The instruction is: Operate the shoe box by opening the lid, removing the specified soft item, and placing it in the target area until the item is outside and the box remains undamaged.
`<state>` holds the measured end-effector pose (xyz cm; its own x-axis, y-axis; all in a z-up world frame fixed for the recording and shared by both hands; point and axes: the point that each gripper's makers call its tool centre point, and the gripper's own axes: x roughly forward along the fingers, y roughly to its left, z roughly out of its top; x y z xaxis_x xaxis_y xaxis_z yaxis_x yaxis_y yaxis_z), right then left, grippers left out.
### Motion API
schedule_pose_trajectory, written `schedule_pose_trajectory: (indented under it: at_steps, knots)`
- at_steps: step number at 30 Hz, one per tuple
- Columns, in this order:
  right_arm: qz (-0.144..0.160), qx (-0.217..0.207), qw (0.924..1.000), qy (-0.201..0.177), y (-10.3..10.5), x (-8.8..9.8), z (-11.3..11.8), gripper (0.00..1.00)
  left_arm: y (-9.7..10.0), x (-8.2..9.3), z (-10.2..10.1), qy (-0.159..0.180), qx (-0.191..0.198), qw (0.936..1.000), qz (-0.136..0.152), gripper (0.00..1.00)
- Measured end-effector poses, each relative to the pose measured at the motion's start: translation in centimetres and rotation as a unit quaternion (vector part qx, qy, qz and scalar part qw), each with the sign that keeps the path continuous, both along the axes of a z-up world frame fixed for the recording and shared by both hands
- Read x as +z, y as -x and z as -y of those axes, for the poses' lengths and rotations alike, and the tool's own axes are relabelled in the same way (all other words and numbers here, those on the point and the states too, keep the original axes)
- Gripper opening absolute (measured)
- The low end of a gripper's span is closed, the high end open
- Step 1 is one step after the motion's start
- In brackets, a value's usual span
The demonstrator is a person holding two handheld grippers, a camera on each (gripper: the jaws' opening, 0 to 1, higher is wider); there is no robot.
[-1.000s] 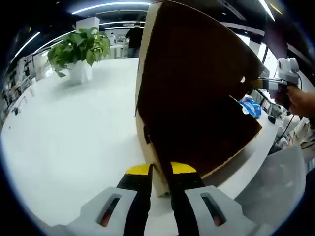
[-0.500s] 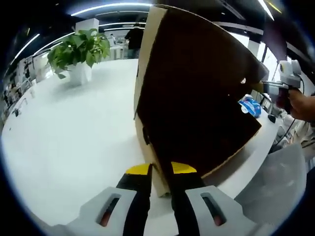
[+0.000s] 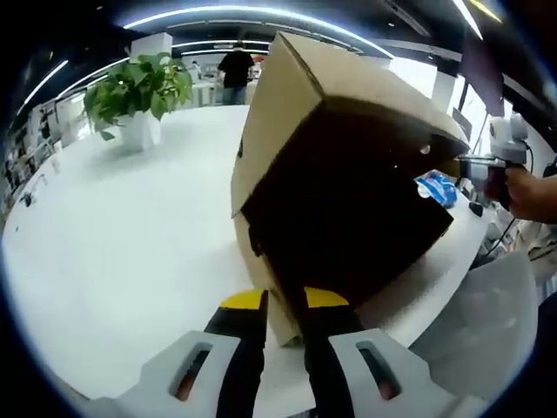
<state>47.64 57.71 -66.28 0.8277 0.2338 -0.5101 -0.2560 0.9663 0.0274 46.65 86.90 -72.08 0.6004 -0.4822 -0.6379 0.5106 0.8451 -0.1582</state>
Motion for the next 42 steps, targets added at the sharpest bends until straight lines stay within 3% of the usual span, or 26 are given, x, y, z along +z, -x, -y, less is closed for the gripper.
schedule_pose_trajectory:
  at_steps: [12,36,42]
  knots:
    - [-0.036,0.003,0.9992,-0.016,1.9,-1.7,-0.4,0.02,0.7,0.8,0.1,0.011,-0.002,0.9999,0.000,0.13]
    - [-0.059,0.017,0.9973,-0.040,5.3,-2.6,-2.3,0.01,2.5,2.9,-0.7,0.015,-0.013,0.9998,0.005,0.13]
    - [-0.062,0.016,0.9969,-0.047,5.8,-2.7,-2.6,0.01,2.6,2.7,-0.7,0.013,-0.018,0.9997,0.005,0.13]
